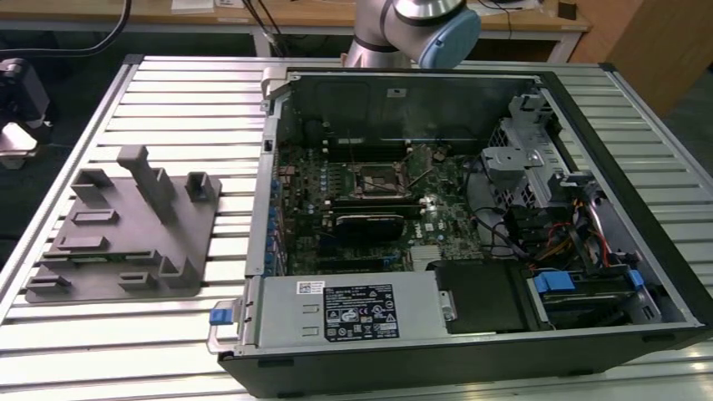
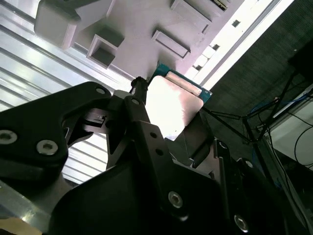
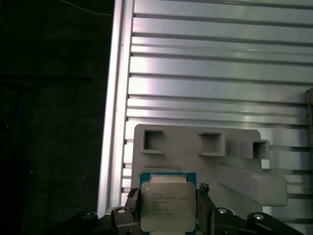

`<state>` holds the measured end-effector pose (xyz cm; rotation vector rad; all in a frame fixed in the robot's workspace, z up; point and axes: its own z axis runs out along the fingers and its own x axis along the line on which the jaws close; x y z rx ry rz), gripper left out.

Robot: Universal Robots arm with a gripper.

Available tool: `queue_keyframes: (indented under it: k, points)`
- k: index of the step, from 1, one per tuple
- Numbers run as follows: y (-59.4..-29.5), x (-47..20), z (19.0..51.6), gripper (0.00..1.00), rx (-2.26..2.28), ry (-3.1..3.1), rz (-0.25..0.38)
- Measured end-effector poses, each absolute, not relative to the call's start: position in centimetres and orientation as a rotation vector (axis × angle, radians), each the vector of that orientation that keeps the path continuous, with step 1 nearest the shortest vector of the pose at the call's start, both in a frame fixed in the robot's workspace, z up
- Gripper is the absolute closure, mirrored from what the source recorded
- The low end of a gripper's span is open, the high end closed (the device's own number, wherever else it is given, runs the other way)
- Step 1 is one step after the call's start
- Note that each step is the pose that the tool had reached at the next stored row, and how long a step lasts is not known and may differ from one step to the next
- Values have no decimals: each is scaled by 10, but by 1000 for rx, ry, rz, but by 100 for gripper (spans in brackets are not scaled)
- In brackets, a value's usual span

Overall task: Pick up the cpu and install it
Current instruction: 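Pick up the cpu and move it towards the insertion slot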

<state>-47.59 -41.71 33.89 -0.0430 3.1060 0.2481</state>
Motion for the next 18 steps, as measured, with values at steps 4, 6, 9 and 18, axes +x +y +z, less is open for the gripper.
queue_keyframes:
  k: [4, 6, 9, 18]
  points:
    - [-417, -476, 342, 45, -43, 3106, 251]
    - [-417, -476, 344, 45, -43, 3106, 253]
    - [-417, -476, 346, 45, -43, 3105, 255]
    - [-417, -476, 350, 45, -43, 3105, 257]
